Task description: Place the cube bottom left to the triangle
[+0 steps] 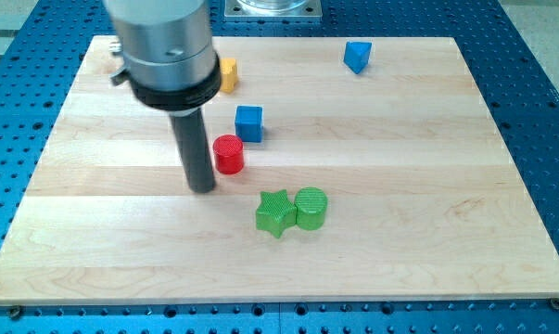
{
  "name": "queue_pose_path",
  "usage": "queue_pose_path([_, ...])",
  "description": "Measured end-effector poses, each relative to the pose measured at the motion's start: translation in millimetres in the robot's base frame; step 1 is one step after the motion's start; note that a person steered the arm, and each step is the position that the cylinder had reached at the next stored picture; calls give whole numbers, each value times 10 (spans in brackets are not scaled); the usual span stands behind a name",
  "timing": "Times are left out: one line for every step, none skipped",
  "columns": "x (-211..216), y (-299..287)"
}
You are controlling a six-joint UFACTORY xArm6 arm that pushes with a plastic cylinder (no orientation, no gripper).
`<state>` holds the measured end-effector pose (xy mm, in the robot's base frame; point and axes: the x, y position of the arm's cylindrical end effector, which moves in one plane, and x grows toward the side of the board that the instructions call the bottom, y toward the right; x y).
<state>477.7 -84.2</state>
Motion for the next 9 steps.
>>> queue_pose_path([-237, 27])
queue_pose_path([-475, -109])
queue_pose_path([-668, 710])
queue_pose_path([-740, 1453])
queue_pose_path([-742, 998])
queue_pose_path([-885, 902])
queue_pose_path([-1263, 1215])
queue_pose_path([-1120, 878])
queue_pose_path([-1107, 649])
